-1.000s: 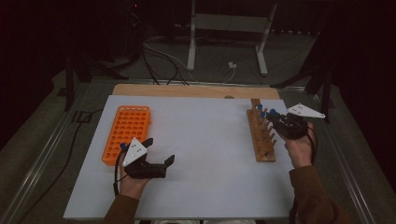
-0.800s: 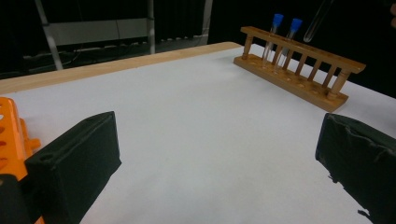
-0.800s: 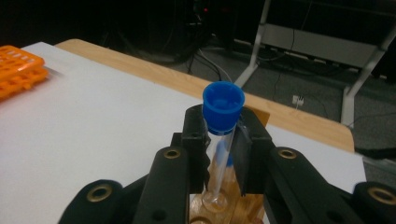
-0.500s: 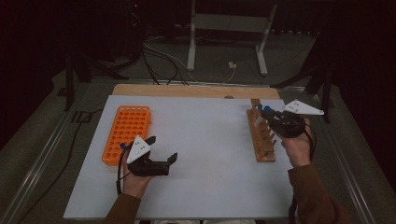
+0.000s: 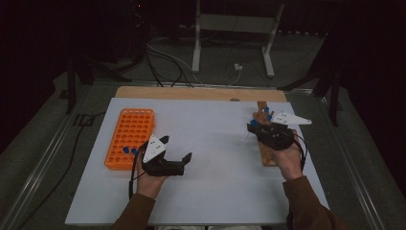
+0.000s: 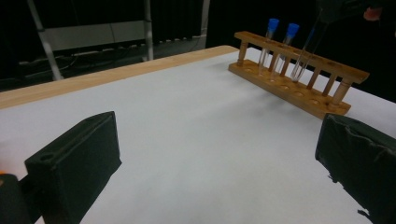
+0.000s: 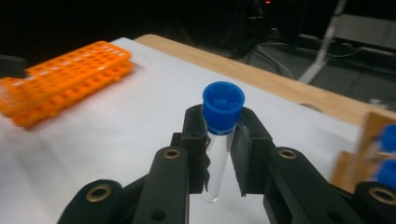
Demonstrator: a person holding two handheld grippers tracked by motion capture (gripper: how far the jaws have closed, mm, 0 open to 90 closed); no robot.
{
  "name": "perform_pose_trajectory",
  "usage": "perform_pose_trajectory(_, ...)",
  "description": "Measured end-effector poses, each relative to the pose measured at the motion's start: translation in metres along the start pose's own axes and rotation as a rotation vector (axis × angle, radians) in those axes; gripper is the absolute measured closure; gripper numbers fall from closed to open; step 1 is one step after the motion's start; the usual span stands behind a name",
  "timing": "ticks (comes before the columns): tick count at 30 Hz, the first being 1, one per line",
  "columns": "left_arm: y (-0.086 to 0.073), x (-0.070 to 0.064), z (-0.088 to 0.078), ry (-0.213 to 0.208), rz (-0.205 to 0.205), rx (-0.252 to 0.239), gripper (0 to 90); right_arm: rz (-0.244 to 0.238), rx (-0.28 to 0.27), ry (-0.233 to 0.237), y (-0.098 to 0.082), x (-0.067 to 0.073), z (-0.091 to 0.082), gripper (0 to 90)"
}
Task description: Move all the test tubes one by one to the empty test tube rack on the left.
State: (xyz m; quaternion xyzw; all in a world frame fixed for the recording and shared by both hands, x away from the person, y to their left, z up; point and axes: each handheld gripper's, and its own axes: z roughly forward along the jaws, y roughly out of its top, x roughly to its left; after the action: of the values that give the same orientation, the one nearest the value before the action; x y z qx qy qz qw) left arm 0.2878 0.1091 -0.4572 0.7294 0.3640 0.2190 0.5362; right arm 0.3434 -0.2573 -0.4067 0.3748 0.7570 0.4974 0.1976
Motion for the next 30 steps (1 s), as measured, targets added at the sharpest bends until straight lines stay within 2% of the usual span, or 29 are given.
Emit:
perform_pose_trajectory(7,0.003,-0.008,0.016,-0.008,0.005,0.012,1.1,0.008,-0.002,0.054,-0.007,0.013,0.002,76.7)
perform_pose_trajectory(14,0.007,-0.016,0.029,-0.003,0.003,0.017,1.1,0.000,0.020,0.083,-0.011,0.026,0.008,76.6)
perform_pose_trajectory(30,0.013,-0.030,0.044,-0.037,0.021,0.030,3.7,-0.031,0.047,0.154,-0.005,0.058,0.026,76.5)
